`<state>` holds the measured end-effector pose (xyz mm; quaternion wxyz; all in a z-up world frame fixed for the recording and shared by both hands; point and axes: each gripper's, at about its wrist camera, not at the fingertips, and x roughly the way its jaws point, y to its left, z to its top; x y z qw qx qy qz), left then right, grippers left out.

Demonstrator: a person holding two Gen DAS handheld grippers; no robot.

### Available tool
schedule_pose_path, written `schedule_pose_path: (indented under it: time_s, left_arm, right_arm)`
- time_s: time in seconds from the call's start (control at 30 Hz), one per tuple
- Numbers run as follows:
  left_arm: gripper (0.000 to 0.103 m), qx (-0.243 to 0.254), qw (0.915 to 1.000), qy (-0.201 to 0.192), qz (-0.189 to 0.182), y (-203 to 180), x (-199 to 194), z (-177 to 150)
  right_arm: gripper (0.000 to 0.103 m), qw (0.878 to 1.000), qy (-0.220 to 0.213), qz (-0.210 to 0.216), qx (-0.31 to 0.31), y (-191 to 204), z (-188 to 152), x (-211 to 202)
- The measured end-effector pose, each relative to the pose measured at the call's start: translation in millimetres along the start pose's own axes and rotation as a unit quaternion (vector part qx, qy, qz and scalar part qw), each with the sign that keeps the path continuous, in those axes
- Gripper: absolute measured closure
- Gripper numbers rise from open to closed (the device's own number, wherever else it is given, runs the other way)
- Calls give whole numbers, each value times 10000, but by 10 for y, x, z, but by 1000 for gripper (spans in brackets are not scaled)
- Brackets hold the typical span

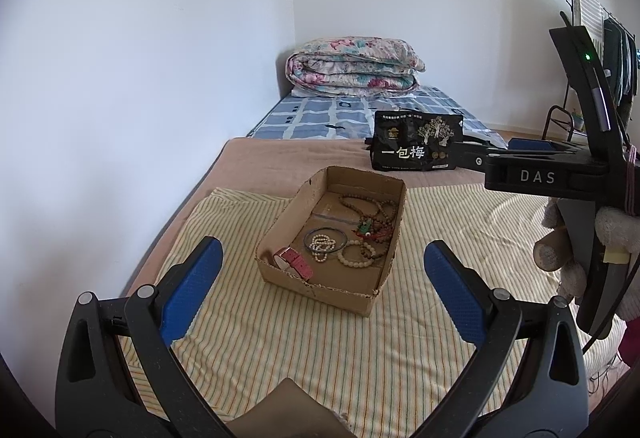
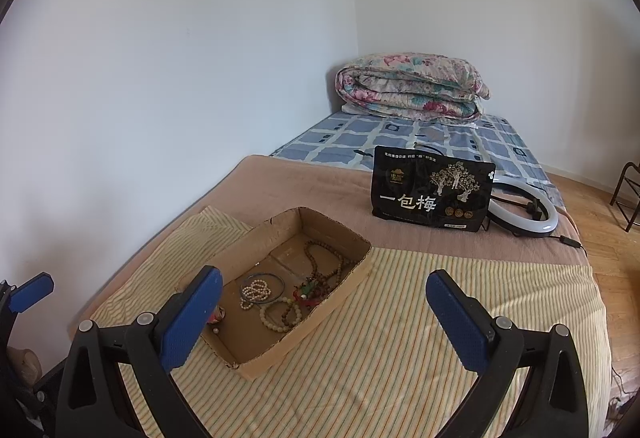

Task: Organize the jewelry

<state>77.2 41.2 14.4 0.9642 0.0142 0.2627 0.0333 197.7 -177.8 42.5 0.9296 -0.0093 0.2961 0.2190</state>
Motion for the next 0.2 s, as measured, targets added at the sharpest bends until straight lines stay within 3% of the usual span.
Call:
schedule_pose_path:
  time_s: [0.2]
  left_arm:
    - [1, 51, 9999, -84, 35, -11, -37, -1]
  right_arm:
    - [0, 10000, 9, -7, -15, 7, 8, 9]
